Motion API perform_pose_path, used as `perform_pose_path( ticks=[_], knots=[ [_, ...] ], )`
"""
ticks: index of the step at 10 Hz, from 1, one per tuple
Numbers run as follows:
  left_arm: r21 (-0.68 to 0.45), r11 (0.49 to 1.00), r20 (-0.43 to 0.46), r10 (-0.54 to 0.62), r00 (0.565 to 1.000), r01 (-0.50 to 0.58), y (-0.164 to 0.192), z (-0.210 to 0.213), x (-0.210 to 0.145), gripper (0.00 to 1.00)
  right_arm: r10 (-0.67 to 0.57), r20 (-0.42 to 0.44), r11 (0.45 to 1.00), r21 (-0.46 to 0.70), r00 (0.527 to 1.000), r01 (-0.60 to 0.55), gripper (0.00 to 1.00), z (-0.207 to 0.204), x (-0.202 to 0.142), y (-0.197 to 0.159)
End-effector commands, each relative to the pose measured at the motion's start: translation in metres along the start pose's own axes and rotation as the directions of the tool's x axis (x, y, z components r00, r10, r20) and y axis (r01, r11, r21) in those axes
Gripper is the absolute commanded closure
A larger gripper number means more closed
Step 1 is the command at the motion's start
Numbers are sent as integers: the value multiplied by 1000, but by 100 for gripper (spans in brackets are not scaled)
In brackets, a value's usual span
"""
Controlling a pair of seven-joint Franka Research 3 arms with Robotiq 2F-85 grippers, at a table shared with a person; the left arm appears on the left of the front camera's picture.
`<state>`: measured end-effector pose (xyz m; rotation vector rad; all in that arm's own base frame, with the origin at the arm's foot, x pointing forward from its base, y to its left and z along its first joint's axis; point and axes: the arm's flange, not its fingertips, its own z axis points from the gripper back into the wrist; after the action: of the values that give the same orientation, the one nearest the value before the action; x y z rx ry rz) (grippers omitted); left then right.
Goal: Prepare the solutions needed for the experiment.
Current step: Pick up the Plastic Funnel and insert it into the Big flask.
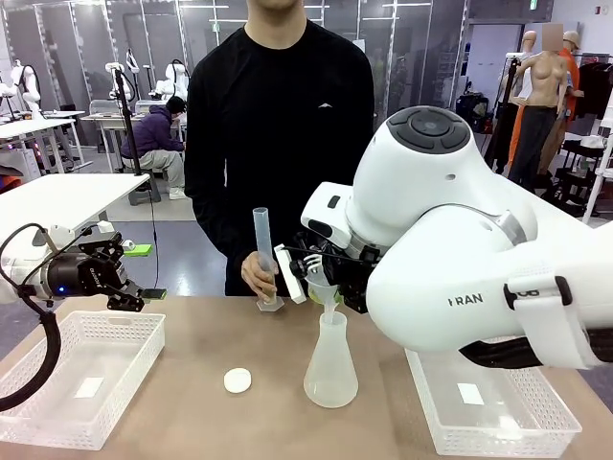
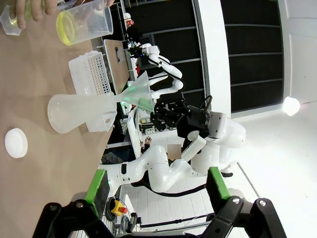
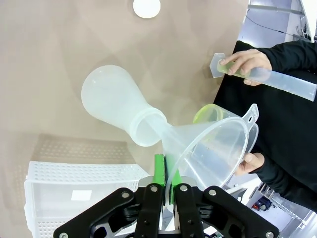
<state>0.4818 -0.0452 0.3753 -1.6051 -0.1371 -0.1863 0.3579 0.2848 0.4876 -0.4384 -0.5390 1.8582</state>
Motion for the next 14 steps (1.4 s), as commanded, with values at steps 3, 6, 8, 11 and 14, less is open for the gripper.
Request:
perform_pose_path(
  ticks=[3, 6, 8, 11, 14],
  knots=[
    [-12, 1000, -5, -4, 1000, 4, -2, 0, -1, 0, -42, 34, 999, 22, 999, 41, 96, -18, -3, 6],
    [-12, 1000, -5, -4, 1000, 4, -2, 0, -1, 0, -55, 16, 998, 40, 998, 55, 96, -23, -4, 11],
    [-12, 1000, -5, -4, 1000, 4, -2, 0, -1, 0, -67, 23, 997, 44, 998, 66, 96, -26, -5, 14],
    [-12, 1000, -5, -4, 1000, 4, -2, 0, -1, 0, -71, 25, 996, 51, 997, 70, 89, -31, -5, 17],
    [-12, 1000, -5, -4, 1000, 4, -2, 0, -1, 0, -54, 40, 997, 49, 998, 52, 58, -31, 1, 20]
  ],
)
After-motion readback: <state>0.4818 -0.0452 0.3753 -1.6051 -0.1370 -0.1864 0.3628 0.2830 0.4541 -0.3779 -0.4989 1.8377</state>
